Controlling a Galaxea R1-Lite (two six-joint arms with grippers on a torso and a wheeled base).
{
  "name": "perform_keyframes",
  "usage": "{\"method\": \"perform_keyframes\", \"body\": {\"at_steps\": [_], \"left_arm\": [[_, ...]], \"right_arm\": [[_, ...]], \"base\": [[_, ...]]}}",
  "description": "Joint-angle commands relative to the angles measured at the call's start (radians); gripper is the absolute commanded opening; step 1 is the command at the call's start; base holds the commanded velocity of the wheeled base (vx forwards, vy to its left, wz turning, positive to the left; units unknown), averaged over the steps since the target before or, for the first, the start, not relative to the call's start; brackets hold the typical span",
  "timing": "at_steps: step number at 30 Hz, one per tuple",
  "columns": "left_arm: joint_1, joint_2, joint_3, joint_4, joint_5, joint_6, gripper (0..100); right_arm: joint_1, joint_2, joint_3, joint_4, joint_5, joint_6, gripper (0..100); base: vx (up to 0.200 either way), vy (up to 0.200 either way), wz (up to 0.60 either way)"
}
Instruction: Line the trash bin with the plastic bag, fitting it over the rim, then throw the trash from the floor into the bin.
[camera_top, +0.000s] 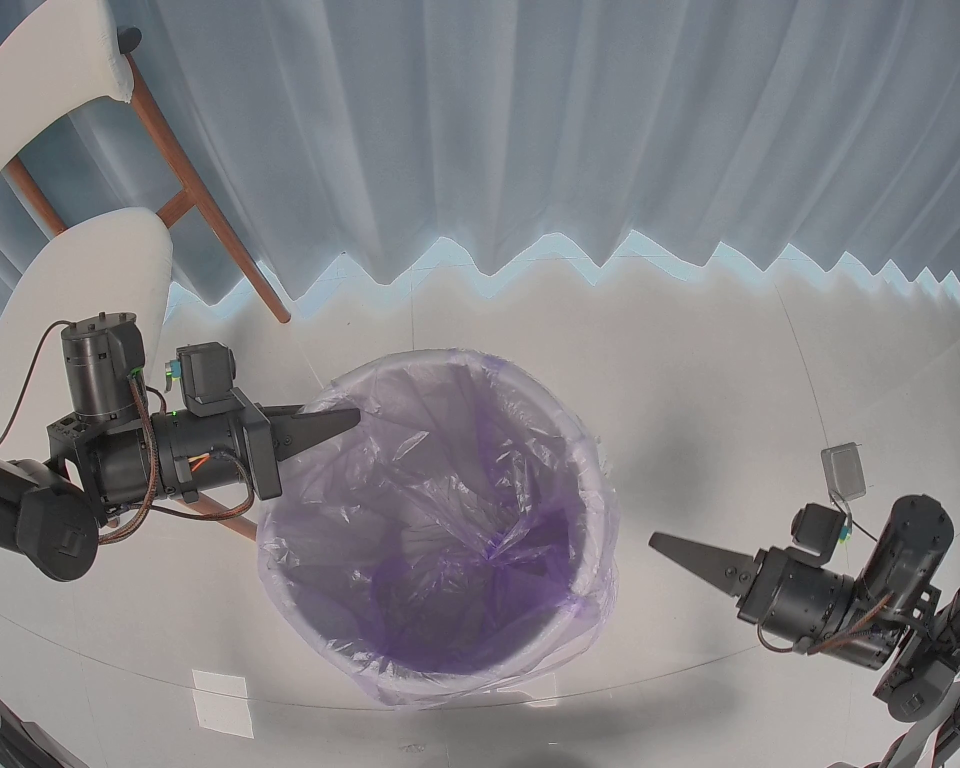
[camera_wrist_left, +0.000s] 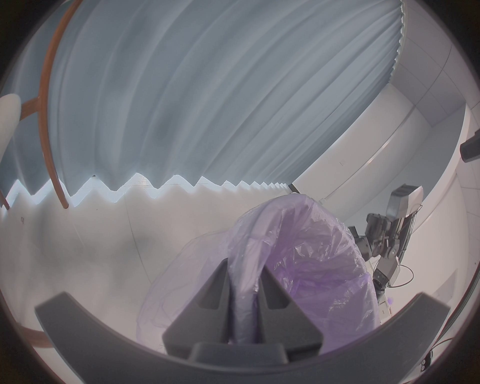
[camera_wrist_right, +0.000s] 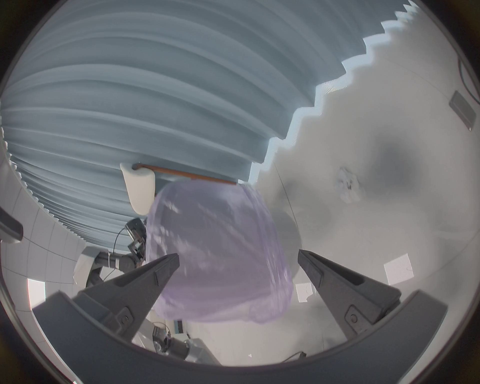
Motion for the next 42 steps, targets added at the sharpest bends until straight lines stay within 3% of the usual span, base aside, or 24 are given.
{"method": "perform_keyframes", "body": {"at_steps": [1,4,7,8,10,11,14,17,23,31,33,42], "left_arm": [[-0.046,0.018,-0.002,0.008,-0.021,0.045,0],[-0.092,0.033,-0.007,0.008,-0.021,0.047,0],[-0.141,0.052,-0.015,0.008,-0.021,0.050,0],[-0.157,0.055,-0.018,0.010,-0.021,0.050,0],[-0.160,0.056,-0.018,0.010,-0.021,0.050,0],[-0.180,0.069,-0.016,0.013,-0.021,0.065,0],[-0.170,0.093,-0.012,0.030,-0.020,0.137,0],[-0.157,0.107,-0.006,0.054,-0.018,0.193,0],[-0.146,0.105,-0.001,0.059,-0.015,0.199,0],[-0.167,0.128,-0.001,0.061,-0.014,0.216,0],[-0.167,0.139,0.001,0.062,-0.014,0.257,0],[-0.175,0.155,0.004,0.077,0.031,0.305,0]], "right_arm": [[-0.153,-0.108,-0.440,0.446,0.075,-0.023,100],[-0.182,-0.155,-0.718,0.846,0.159,-0.037,100],[-0.179,-0.140,-0.966,1.222,0.173,-0.184,100],[-0.179,-0.134,-1.014,1.312,0.182,-0.268,100],[-0.181,-0.132,-1.023,1.334,0.187,-0.294,100],[-0.187,-0.121,-1.091,1.464,0.230,-0.509,100],[-0.190,-0.111,-1.134,1.524,0.235,-0.638,100],[-0.191,-0.100,-1.166,1.532,0.232,-0.649,100],[-0.231,-0.085,-1.215,1.536,0.228,-0.690,100],[-0.208,-0.140,-1.129,1.655,0.250,-0.913,100],[-0.187,-0.155,-1.106,1.694,0.274,-0.986,100],[0.000,-0.152,-1.031,1.730,0.270,-1.035,100]], "base": [[0.000,0.000,0.00],[0.000,0.000,0.00],[0.000,0.000,0.00],[0.000,0.000,0.00],[0.000,0.000,0.00],[0.000,0.000,0.00],[0.000,0.000,0.00],[0.000,0.000,0.00],[0.000,0.000,0.00],[0.000,0.000,0.00],[0.000,0.000,0.00],[0.000,0.000,0.00]]}}
